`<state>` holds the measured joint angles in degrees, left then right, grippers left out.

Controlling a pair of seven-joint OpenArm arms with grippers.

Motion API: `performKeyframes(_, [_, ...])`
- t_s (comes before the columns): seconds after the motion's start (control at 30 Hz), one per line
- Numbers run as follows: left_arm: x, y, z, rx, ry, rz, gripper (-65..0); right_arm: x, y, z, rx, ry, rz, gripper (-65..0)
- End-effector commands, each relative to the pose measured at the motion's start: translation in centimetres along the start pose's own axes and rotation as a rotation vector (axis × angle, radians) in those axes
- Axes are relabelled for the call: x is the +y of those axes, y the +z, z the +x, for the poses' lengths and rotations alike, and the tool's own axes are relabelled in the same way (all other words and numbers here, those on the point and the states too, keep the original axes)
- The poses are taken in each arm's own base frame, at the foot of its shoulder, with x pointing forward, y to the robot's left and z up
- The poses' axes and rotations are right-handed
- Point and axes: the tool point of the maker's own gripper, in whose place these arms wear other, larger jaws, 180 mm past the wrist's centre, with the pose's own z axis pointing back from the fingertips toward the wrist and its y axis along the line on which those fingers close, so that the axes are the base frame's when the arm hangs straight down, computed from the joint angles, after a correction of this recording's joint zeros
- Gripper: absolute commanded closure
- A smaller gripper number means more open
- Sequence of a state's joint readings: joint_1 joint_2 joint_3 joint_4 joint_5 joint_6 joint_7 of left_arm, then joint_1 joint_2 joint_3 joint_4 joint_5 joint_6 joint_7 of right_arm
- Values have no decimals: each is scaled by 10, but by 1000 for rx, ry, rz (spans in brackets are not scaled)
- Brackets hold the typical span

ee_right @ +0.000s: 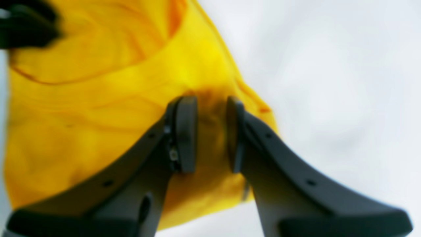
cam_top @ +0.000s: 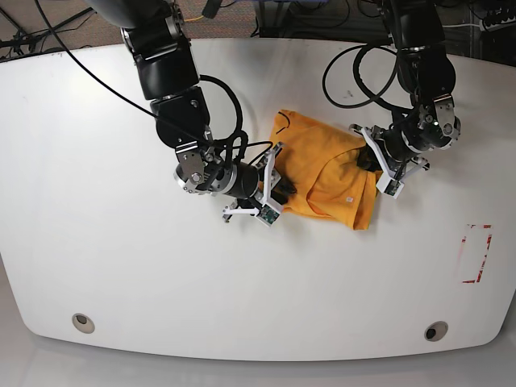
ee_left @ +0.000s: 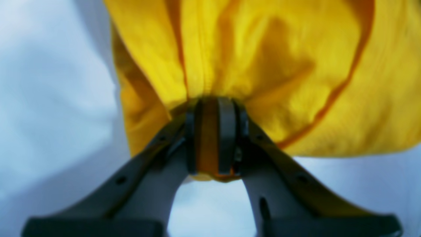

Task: Fold the T-shirt properly
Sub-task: 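Flatten the folded bundle with both grippers, pressing its edges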

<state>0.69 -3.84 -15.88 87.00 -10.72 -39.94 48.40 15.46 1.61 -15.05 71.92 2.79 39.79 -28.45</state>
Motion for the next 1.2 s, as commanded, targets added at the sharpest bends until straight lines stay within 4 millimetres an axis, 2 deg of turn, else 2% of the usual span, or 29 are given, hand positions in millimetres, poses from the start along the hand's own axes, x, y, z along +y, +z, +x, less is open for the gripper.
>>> performKeyframes(0.0, [5,-13,7,-27,39,-24,-67,-11,-5,12,-48,-13,2,-138])
performKeyframes(0.13, [12,-20,-7,-10,82,-32,-67,1,-8,-4,-45,-44,22,-138])
performKeyframes(0.23, [22,-26,-20,-9,123,-36,-67,-3,-13,-15,-34,-79,27,-138])
performKeyframes(0.3, [25,-31,-14,-32,137,-41,-67,-2,-14,-15,-50,-89,29,-138])
performKeyframes(0.43, [44,-27,-21,-14,144,-18,-67,-2,-13,-21,-46,-97,29,-138])
performKeyframes(0.5, [45,-28,-23,-9,148,-17,-67,-6,-11,-28,-36,-107,24,-138])
performKeyframes(0.63, [48,-26,-19,-17,141,-11,-67,-8,-9,-28,-33,-102,20,-138])
performKeyframes(0.83, [54,-22,1,-56,116,4,-64,-11,0,0,-92,-44,1,-138])
performKeyframes(0.9, [59,-13,14,-94,93,28,-64,-12,9,12,-85,-1,-18,-138])
performKeyframes(1.03, [74,6,37,-175,84,87,-65,-25,28,31,-92,32,-83,-138])
performKeyframes(1.17, [75,23,64,-236,21,122,-67,-29,44,48,-93,87,-124,-138])
